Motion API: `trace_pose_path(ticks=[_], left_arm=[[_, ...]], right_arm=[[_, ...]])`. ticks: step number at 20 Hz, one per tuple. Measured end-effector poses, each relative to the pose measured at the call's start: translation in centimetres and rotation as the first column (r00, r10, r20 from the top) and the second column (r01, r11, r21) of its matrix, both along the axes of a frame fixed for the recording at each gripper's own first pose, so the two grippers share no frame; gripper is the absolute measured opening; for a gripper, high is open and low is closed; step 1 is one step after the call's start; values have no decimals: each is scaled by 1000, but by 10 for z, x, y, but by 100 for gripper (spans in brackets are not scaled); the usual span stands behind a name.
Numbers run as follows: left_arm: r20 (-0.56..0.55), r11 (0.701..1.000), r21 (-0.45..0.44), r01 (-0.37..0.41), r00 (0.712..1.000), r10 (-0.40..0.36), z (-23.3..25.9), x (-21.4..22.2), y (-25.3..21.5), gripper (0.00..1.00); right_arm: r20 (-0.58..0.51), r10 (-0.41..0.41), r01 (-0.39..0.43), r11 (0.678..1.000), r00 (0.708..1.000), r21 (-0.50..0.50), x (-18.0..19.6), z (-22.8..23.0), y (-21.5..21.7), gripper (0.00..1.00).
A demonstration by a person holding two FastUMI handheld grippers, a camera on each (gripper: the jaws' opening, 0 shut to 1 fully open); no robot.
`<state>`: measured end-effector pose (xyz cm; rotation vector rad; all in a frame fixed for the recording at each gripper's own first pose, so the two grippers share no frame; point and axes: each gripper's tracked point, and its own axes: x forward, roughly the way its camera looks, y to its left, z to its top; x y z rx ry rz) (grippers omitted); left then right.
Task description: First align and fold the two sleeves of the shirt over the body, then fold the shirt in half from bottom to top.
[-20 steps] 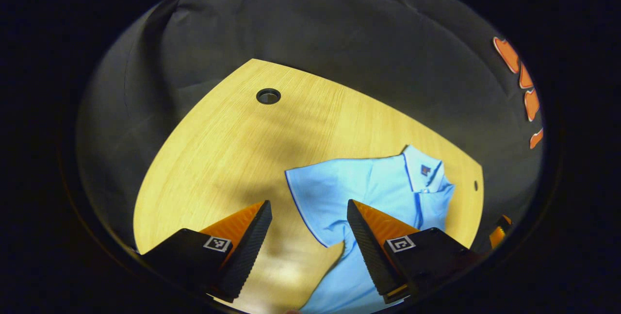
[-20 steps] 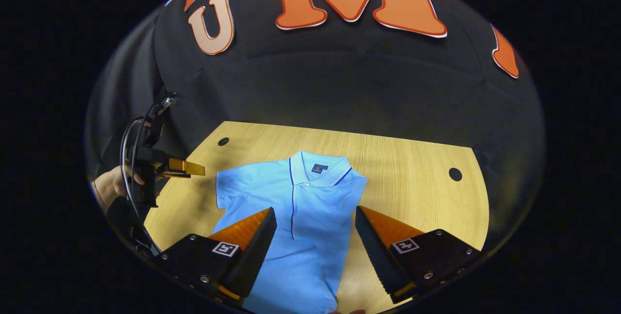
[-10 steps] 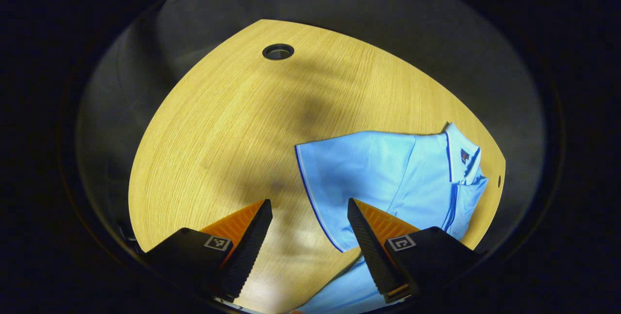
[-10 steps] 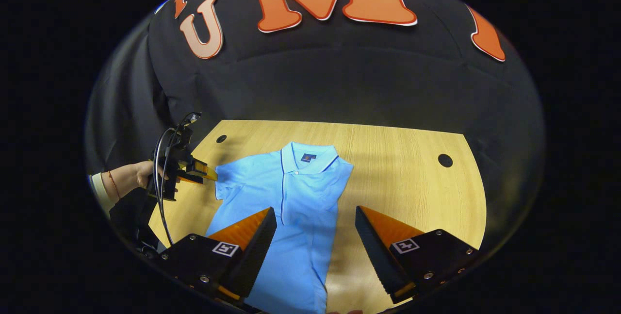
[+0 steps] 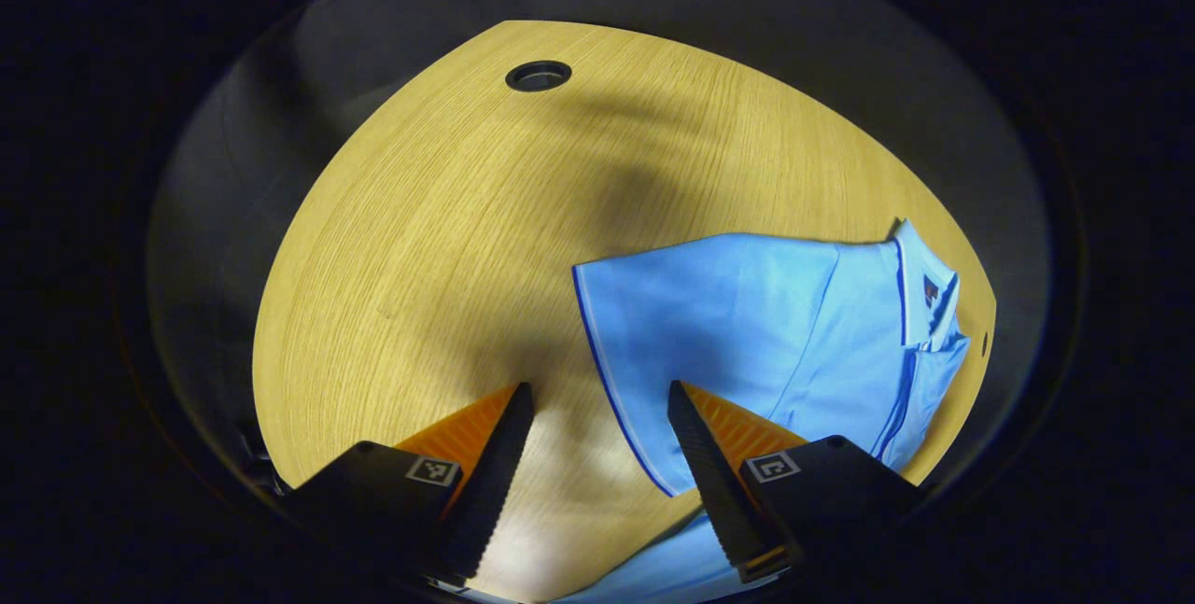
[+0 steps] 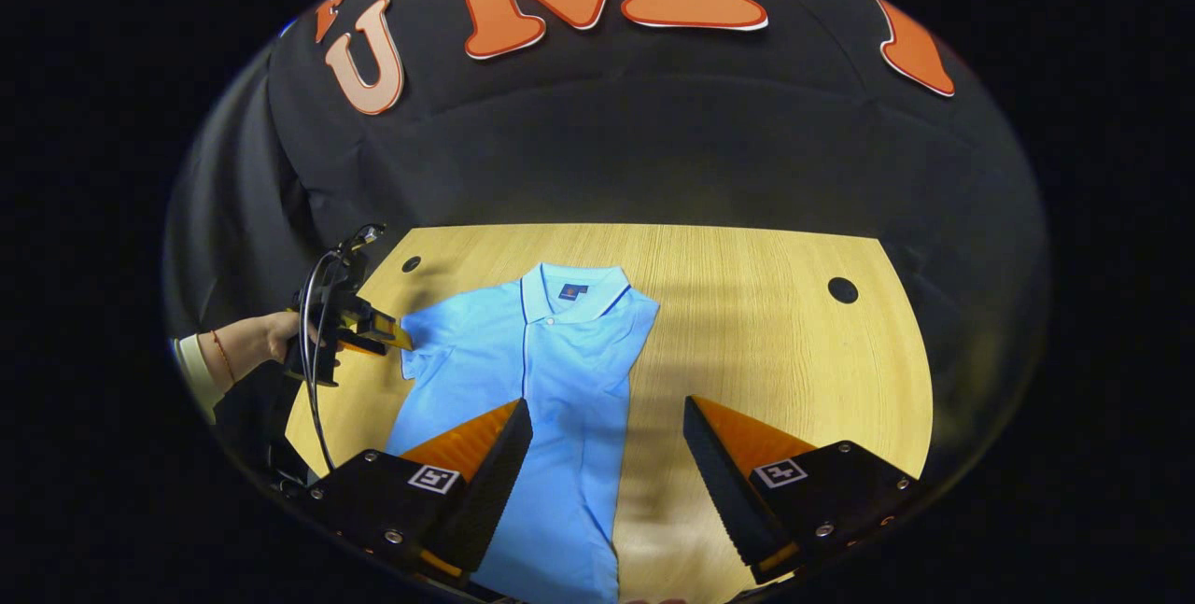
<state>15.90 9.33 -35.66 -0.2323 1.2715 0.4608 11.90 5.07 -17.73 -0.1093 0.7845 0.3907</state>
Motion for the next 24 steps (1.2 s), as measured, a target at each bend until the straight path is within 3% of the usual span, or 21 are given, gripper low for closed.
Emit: trace_pose_path(ticks=[1, 3, 5, 6, 7, 9, 10, 11, 12, 16, 20, 24], left_arm=[[-5, 1000, 6, -3, 1000, 3, -2, 0, -1, 89], [22, 1000, 18, 1, 1000, -2, 1, 2, -3, 87], [45, 1000, 21, -7, 999, 6, 1, 4, -9, 59], [48, 1000, 19, -1, 999, 0, 0, 6, -11, 54], [51, 1000, 12, 10, 999, -11, 0, 9, -15, 41], [47, 999, 10, 37, 998, -37, -1, 9, -19, 23], [47, 998, 17, 57, 997, -58, -3, 7, -20, 23], [80, 1000, 9, 29, 996, -30, -3, 6, -21, 22], [85, 1000, 11, 13, 996, -14, 5, 11, -22, 4], [114, 999, -31, 30, 993, -27, 10, 12, -37, 4], [167, 989, 51, 140, 975, -147, 49, 25, -50, 4], [184, 963, 80, 257, 946, -267, 68, 34, -96, 4]], right_arm=[[-1, 2, -2, 1000, 1000, 1, -1, -2, 1, 99], [-8, -3, 3, 1000, 1000, 0, -3, -4, -1, 99], [-13, -12, 12, 1000, 1000, -2, -4, -6, -5, 99], [-15, -17, 17, 1000, 1000, 0, -4, -6, -6, 99], [-16, -21, 21, 1000, 1000, -1, -4, -6, -6, 99], [-15, -22, 22, 1000, 1000, -3, -4, -6, -7, 99], [-11, -22, 22, 1000, 1000, -7, -5, -7, -6, 99], [-7, -22, 22, 1000, 1000, -12, -6, -6, -7, 99], [-7, -21, 21, 1000, 1000, -14, -6, -8, -7, 99], [0, -25, 25, 1000, 1000, -10, -7, -5, -10, 99], [8, -40, 40, 999, 999, -1, -9, -2, -17, 99], [22, -49, 49, 999, 999, -1, -13, 3, -22, 99]])
